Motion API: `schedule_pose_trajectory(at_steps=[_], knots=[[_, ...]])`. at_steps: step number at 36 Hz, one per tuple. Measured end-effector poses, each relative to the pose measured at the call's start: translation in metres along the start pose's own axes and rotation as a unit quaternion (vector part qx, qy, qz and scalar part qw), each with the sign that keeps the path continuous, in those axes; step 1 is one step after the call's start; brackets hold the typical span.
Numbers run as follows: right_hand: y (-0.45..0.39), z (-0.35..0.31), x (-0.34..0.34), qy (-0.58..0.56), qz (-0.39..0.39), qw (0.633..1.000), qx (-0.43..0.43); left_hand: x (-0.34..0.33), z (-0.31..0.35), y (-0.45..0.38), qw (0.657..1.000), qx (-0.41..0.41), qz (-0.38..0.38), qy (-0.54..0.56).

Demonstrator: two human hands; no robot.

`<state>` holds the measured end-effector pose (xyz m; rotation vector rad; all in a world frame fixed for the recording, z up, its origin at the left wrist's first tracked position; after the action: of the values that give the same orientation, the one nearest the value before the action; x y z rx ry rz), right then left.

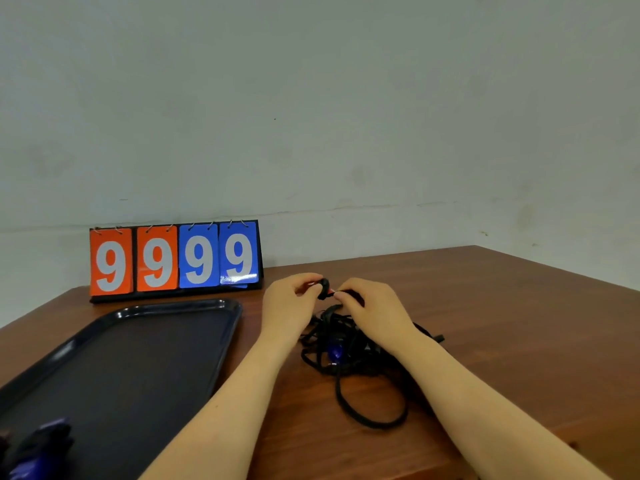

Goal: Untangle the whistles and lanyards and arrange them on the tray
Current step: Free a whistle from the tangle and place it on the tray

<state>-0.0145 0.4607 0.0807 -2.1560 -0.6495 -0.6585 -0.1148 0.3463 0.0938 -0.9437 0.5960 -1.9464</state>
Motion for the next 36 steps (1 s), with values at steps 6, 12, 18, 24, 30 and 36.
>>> schedule_pose_trajectory(at_steps=[6, 12, 18, 24, 30, 36], knots=[[-0.002, 0.002, 0.004, -0.063, 0.055, 0.996, -0.028, 0.001, 0.003, 0.000, 0.998, -0.009, -0.051, -0.019], [-0.002, -0.002, 0.011, -0.224, 0.030, 0.966, -0.130, 0.003, 0.006, 0.002, 0.973, 0.084, -0.075, 0.200], [0.000, -0.009, 0.014, -0.448, -0.073, 0.860, -0.233, 0.001, 0.009, 0.004, 0.873, 0.178, -0.034, 0.452], [0.001, -0.009, 0.014, -0.465, -0.047, 0.847, -0.254, -0.008, 0.013, 0.008, 0.884, 0.156, -0.022, 0.440], [0.001, -0.008, 0.014, -0.486, -0.060, 0.826, -0.279, -0.011, 0.020, 0.008, 0.919, 0.115, -0.034, 0.375], [-0.001, -0.005, 0.012, -0.462, -0.052, 0.843, -0.271, -0.010, 0.022, 0.010, 0.924, 0.099, -0.060, 0.365]])
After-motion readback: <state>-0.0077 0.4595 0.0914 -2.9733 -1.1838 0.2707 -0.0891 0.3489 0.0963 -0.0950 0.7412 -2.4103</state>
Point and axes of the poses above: each hand's wrist, its own y-axis away from the middle knuckle, its own x-axis out of the back of the hand, z = x × y, the point moved 1 cm from there along -y, towards the middle knuckle, and after that the axes turned 14 degrees about -x, right-handed, at the moved point
